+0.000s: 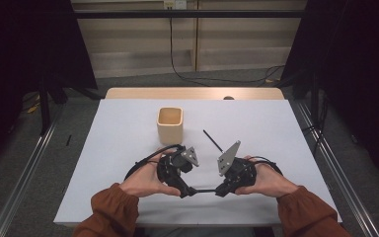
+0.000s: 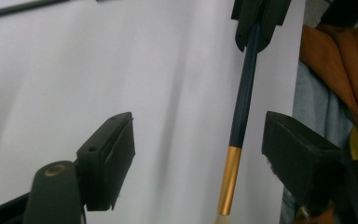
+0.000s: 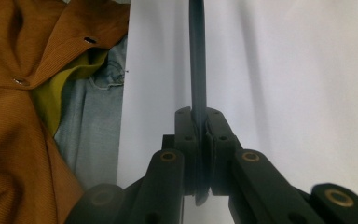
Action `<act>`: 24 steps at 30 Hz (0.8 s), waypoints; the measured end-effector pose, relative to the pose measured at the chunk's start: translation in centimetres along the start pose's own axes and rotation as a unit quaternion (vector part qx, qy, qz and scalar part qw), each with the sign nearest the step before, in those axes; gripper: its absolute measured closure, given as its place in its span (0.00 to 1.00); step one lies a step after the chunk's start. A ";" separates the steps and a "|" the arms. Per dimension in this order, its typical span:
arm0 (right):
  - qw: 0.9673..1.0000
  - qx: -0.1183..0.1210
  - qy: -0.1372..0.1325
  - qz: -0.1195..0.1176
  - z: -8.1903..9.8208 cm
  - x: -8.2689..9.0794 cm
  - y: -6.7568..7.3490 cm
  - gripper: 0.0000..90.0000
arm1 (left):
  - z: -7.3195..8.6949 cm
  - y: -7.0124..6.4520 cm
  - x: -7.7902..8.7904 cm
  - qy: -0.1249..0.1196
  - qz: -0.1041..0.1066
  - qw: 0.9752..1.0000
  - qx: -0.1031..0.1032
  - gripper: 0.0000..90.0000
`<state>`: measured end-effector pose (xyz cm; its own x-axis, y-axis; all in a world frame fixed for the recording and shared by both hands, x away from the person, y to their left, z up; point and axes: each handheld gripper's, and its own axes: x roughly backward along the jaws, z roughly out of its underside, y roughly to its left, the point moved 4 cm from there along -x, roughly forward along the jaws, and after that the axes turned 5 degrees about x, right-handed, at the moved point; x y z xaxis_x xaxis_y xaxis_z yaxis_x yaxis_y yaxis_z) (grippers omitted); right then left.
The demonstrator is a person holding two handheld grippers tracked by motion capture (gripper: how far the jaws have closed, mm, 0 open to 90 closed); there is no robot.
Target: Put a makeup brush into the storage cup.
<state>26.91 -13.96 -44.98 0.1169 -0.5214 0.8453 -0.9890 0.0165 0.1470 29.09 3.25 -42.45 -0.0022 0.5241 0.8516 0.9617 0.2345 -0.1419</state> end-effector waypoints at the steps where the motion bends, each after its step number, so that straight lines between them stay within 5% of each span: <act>1: 1.000 0.003 -0.003 0.003 0.0 0.0 -0.1 0.95 | 0.0 0.1 0.0 -0.002 0.004 1.000 0.004 0.20; 8: 1.000 0.001 -0.011 0.014 0.1 0.4 -0.2 0.95 | 0.1 0.7 0.3 -0.025 -0.011 0.999 0.024 0.06; 15: 1.000 -0.008 -0.017 0.021 0.3 0.7 -0.4 0.95 | 0.8 1.3 1.1 -0.055 -0.018 0.998 0.034 0.05; 24: 0.999 -0.026 -0.022 0.027 1.2 1.0 -0.4 0.95 | 2.1 2.3 2.0 -0.099 -0.044 0.992 0.062 0.04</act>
<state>27.34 -15.53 -44.87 0.0587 -0.5551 0.8297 -0.9877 0.0886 0.1291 30.71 6.51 -42.16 -0.1500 0.6451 0.7493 0.9141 0.3792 -0.1435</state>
